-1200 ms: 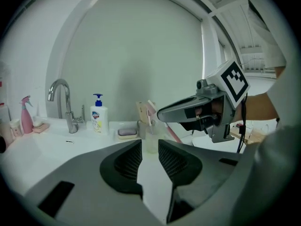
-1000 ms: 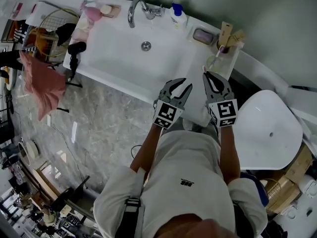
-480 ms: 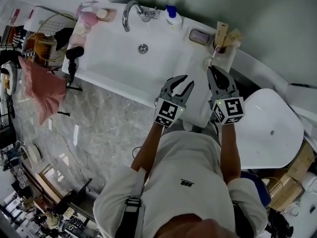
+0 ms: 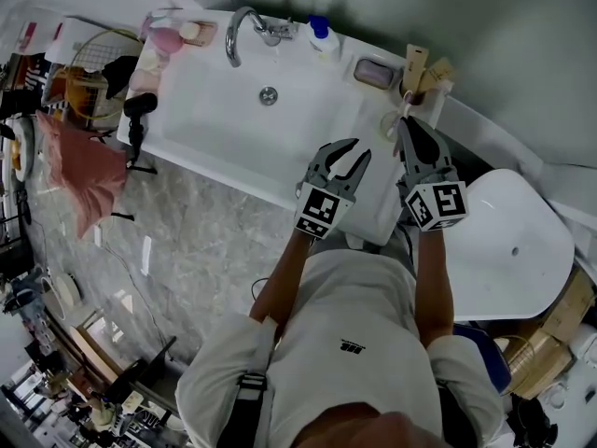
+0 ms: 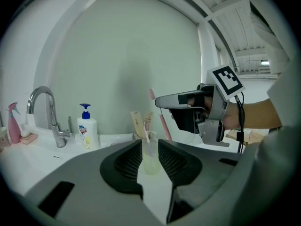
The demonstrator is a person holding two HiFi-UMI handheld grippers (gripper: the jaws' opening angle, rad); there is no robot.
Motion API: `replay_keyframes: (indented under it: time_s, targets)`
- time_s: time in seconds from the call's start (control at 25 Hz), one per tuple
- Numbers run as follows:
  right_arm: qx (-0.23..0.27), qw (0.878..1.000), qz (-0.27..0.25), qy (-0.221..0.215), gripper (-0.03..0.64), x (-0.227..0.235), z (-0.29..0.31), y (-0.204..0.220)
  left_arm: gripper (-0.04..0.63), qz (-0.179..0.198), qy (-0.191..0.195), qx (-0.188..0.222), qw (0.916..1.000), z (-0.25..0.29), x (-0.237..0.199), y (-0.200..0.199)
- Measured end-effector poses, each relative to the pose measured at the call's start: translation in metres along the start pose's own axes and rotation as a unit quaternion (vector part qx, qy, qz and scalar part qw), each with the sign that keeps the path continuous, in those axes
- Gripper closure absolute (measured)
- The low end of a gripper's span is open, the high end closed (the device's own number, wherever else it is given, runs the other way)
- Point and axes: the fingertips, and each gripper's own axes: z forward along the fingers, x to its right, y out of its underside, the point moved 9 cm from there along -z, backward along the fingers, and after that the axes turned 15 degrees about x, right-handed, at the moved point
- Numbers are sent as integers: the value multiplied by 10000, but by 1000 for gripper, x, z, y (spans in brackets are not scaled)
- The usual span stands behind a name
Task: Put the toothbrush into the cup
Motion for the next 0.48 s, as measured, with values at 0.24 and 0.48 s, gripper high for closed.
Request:
replay_keyframes:
  time_s: [0.24,0.48]
  targets:
    - [224,9997,57,55,571,11,6,0,471,26,19,-20,10000,9,-3,0]
    - [354,9993,62,50,571,21,15,4,472,23,26,-76,10000,19,-7,2]
